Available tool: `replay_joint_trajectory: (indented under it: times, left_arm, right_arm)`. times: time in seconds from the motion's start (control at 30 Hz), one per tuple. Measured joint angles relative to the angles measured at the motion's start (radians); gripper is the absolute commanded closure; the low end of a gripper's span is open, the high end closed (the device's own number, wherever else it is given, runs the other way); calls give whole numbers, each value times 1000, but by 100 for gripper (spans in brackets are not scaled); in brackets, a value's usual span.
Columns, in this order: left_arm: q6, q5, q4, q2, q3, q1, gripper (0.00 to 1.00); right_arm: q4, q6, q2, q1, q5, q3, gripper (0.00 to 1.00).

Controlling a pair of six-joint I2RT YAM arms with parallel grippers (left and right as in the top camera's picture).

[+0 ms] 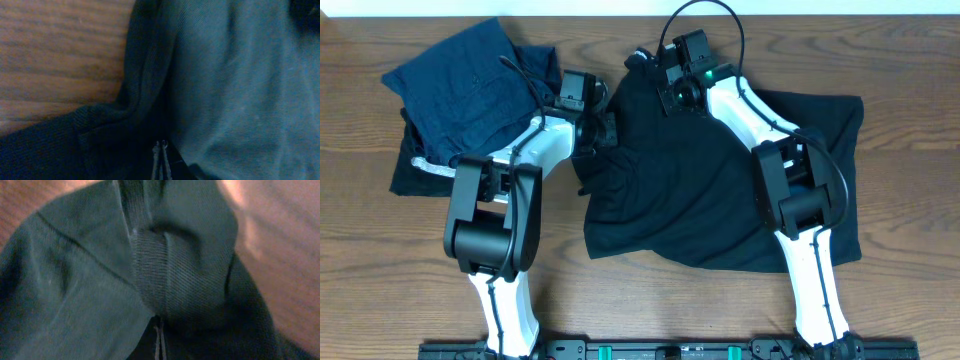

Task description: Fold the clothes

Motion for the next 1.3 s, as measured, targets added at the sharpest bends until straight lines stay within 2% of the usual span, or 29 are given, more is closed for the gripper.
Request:
replay_joint_trajectory:
  times: [0.4,0.77,0.9,1.03,1.17,1.3]
  left_arm:
    - [0,3,5,6,2,1,94]
    - [0,3,6,6,2,1,94]
    - [0,3,6,6,2,1,94]
    - [0,6,13,7,2,1,94]
    - [0,6,19,9,2,1,94]
    - [0,6,19,9,2,1,94]
  right_arm:
    - [236,89,26,-42,191,1,99]
    - [394,108,66,-60,229,3,94]
    - [370,109,54,-72,222,3,93]
    - [266,109,8,-81,169,3,99]
    - [148,111,-33,-82,89,4,99]
    - [103,111,-35,-82,15,5,99]
